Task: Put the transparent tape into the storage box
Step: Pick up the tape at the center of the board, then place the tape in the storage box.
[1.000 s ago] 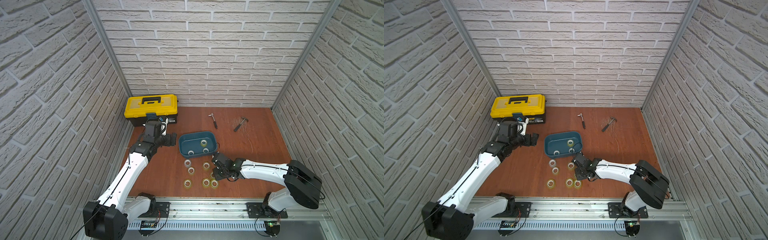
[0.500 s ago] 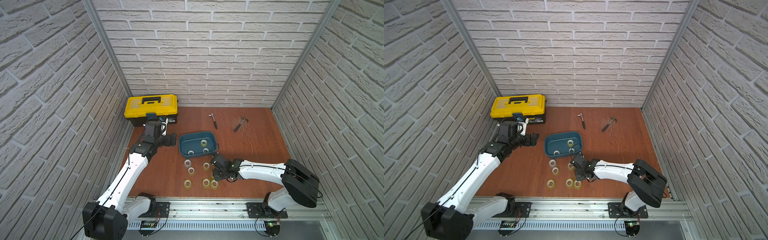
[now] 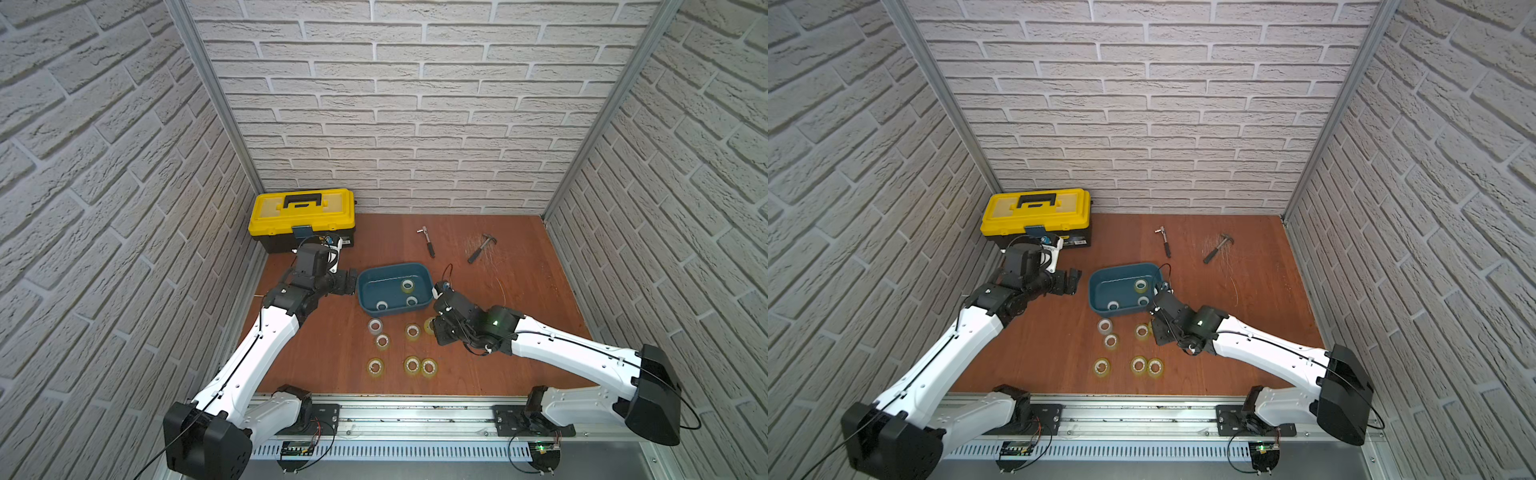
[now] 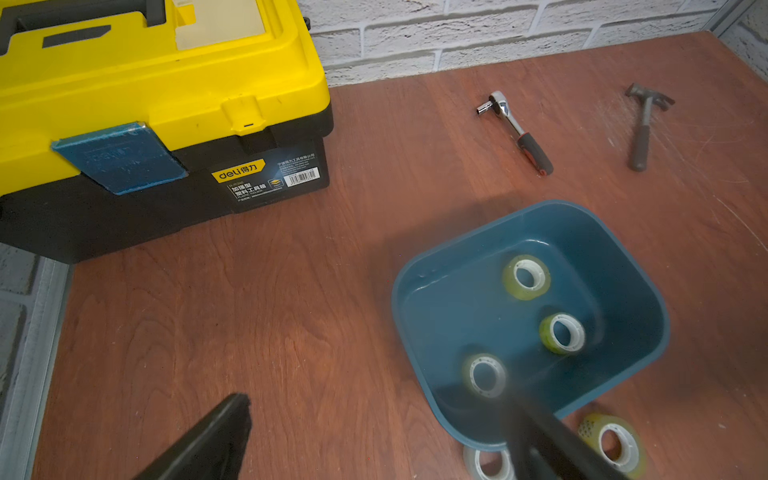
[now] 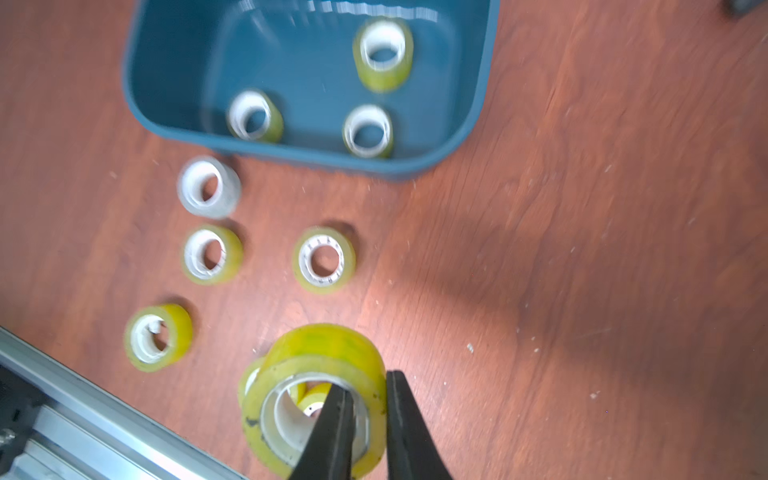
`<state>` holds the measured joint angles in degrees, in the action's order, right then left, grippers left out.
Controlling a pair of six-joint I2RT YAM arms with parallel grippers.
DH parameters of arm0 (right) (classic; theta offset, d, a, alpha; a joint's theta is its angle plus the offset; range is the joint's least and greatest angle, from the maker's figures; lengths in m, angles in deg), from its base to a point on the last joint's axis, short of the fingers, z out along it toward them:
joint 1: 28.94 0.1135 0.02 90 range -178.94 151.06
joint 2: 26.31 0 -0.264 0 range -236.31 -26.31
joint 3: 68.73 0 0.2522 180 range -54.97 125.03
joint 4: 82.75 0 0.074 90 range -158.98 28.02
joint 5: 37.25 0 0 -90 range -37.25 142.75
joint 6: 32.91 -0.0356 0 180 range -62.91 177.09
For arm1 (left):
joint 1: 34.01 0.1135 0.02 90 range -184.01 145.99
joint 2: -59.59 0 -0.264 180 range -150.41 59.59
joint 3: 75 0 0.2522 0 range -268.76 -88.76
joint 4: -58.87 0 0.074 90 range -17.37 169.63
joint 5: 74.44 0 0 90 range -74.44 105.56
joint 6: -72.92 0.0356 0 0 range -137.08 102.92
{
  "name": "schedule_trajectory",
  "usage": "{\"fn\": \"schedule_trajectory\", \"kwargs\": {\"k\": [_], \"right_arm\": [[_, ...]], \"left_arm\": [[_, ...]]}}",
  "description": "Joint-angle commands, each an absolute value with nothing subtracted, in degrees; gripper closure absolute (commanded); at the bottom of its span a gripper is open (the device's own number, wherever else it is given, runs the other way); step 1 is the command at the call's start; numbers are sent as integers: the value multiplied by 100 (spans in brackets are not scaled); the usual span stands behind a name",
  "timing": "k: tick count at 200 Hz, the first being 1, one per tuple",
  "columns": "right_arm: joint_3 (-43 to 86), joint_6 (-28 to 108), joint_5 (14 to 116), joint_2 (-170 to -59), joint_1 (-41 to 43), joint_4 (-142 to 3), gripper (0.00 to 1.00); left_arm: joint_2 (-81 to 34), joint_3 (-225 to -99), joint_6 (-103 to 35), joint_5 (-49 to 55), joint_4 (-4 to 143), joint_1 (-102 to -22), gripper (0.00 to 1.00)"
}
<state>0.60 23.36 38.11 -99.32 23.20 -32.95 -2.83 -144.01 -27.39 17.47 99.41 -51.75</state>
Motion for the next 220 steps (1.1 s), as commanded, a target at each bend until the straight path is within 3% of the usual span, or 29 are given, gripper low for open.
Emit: {"fn": "schedule_trajectory", "kwargs": {"k": [1,38,88,138,220], "right_arm": [[541,2751,3543,-10132,2299,-3127,87],[1773,3061,4054,-11343,2089,-3105,87],[3945,3136,4608,-13383,1972,-2586,89],[5273,2999,5137,-14974,1711,-2679,90],[6245,2853,5292,-16126,1439,-2827,90]], "left_arm": [[-249,-14473,-2892,1690,9776,-5024,2],[-455,-14528,-3281,935,9659,-4333,2],[-440,-14579,-3124,1347,9777,-4343,2],[-435,-14574,-3106,1430,9803,-4394,2],[-366,-14563,-3088,1307,9746,-4447,2]]}}
